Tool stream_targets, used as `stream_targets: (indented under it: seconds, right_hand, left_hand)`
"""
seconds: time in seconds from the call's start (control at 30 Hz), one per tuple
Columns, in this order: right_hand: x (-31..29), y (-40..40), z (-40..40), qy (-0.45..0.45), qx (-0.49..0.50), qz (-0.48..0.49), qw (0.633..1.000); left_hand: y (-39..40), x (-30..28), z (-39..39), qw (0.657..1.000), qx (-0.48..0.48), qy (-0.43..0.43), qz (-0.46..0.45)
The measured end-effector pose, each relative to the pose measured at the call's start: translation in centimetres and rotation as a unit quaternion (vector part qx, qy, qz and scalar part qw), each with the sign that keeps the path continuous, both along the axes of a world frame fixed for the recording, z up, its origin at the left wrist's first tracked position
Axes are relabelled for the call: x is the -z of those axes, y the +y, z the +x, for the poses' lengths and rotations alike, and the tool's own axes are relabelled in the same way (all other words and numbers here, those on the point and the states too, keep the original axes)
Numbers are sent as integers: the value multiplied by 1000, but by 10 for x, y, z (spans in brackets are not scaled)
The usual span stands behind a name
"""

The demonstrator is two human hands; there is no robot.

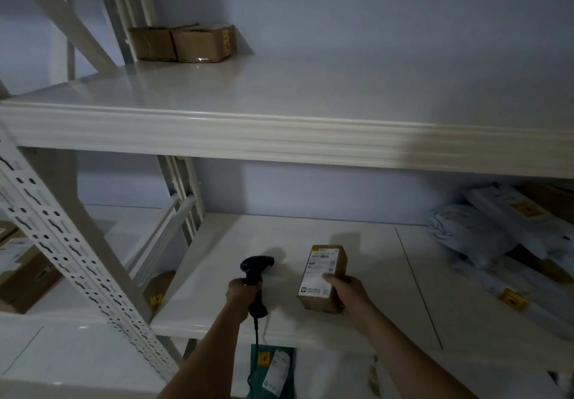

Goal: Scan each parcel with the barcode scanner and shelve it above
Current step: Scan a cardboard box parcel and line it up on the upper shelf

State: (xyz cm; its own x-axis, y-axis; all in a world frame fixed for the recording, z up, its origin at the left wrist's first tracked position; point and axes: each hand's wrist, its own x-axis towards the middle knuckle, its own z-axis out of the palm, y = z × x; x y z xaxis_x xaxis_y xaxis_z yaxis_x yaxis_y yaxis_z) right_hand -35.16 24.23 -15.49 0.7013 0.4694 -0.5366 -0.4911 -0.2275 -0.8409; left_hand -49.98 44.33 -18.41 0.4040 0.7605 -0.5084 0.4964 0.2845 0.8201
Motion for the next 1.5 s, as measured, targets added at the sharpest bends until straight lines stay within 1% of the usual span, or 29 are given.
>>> stream_targets:
  seconds: [0.13,0.23,0.33,0.43,0.47,0.53,0.6,0.67,0.7,0.77,0.83,0.9,0.97,1.03,1.1,1.13,1.2,1.27,1.3,1.4,1.5]
  right_hand:
    - [6,2,-4,25,3,14,1000]
    - [7,3,-6,27,15,31,999]
    - [4,4,-7,18,34,47,998]
    - [-3,4,-9,7,15,49,999]
    - [-6,5,-10,7,7,52,999]
    - [-15,5,-12,5,1,67,998]
    - [-28,5,-11,-6,-4,85,996]
    - [-46,5,-8,-30,-12,81,996]
    - [-56,4,-7,-46,-12,77,996]
    - [-76,2,-8,-80,-15,81,993]
    - [-95,1,-12,-117,-26,91,989]
    - [-110,0,-20,-133,-27,109,985]
    - [-125,-2,-31,-121,-37,139,982]
    - [-141,-6,-43,-91,-56,187,977]
    - [-154,-13,-53,-104,-87,194,972]
    - [-161,-17,-58,-131,-105,180,969]
    - [-173,-23,-66,-224,-139,128,956]
    - [-188,-27,-75,-324,-153,74,931]
    - [-197,-27,-80,-359,-159,58,918]
    - [-225,-28,-93,-399,-182,35,898]
    - [-253,-26,-110,-425,-198,19,883]
  left_hand:
    - [3,5,4,999,-18,25,42]
    - [5,7,4,998,-35,38,48]
    - [8,7,1,996,-4,72,54]
    - [7,0,-2,992,38,111,51]
    - [5,-6,-2,988,44,134,57]
    - [0,-24,-2,981,16,165,101]
    - [-4,-48,-1,972,-10,142,187]
    - [-8,-77,0,969,-1,68,238]
    - [-12,-94,0,971,20,23,239]
    - [-28,-127,-2,973,89,-49,208]
    - [-51,-158,-6,964,174,-89,179]
    - [-73,-182,-15,946,247,-100,183]
    - [-89,-197,-25,930,281,-107,212]
    - [-98,-209,-34,927,264,-121,238]
    - [-101,-223,-43,924,237,-124,273]
    - [-101,-230,-47,918,230,-120,298]
    - [-101,-244,-55,906,227,-113,338]
    - [-101,-258,-63,897,228,-108,363]
    - [-100,-263,-67,892,227,-106,376]
    - [-95,-279,-82,884,231,-104,394]
    - [-87,-295,-103,886,225,-128,385]
